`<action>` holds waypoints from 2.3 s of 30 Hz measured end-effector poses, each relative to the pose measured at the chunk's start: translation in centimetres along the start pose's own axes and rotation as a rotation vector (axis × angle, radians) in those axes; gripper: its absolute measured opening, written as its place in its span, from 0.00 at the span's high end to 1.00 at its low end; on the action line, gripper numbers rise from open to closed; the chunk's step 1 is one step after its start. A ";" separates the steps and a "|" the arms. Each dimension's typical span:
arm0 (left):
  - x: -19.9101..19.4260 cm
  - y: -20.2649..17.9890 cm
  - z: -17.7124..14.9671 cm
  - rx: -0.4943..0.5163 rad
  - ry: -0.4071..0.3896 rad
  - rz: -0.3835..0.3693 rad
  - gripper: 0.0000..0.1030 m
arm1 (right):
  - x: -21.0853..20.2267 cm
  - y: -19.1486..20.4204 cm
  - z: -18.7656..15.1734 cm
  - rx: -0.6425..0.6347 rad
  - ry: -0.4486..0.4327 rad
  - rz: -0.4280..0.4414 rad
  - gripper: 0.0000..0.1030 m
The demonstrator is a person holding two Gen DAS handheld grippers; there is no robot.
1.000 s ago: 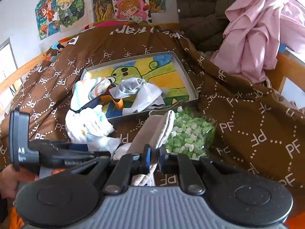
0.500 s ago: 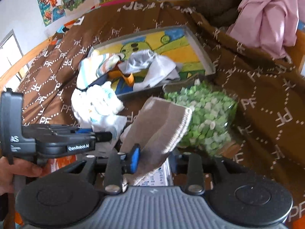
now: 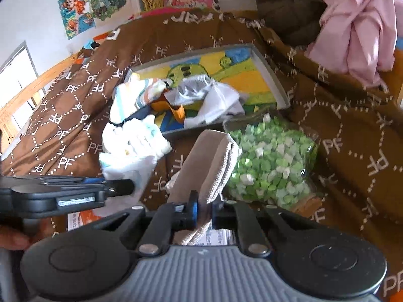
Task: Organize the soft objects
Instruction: 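Carry the wipes packet with left tool while right tool carries the beige cloth to the tray, then open left tool over the tray while right tool releases the beige cloth there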
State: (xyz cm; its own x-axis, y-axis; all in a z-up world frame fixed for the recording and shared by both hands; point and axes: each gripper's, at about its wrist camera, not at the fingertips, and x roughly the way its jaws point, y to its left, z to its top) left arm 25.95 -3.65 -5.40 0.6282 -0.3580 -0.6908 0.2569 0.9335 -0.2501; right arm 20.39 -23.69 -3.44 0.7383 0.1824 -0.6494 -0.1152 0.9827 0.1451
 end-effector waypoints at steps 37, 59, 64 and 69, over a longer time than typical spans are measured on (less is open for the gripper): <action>11.5 1.5 18.4 -0.110 -0.310 0.110 0.77 | 13.7 -8.5 17.0 0.374 -0.476 0.154 0.92; 15.0 0.2 16.9 -0.119 -0.183 0.163 0.38 | 18.5 -12.7 15.4 0.564 -0.144 0.104 0.35; 12.8 -0.2 16.9 -0.120 -0.193 0.175 0.24 | 16.4 -12.8 15.5 0.552 -0.136 0.126 0.16; 9.5 -1.1 16.8 -0.100 -0.213 0.184 0.19 | 13.3 -12.9 15.7 0.562 -0.152 0.177 0.06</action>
State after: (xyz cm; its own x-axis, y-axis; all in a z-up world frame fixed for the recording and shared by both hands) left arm 43.95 -8.45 -0.30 0.8001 -0.1689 -0.5757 0.0576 0.9768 -0.2064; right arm 42.18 -34.45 -2.23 0.8316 0.2939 -0.4712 0.0932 0.7626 0.6401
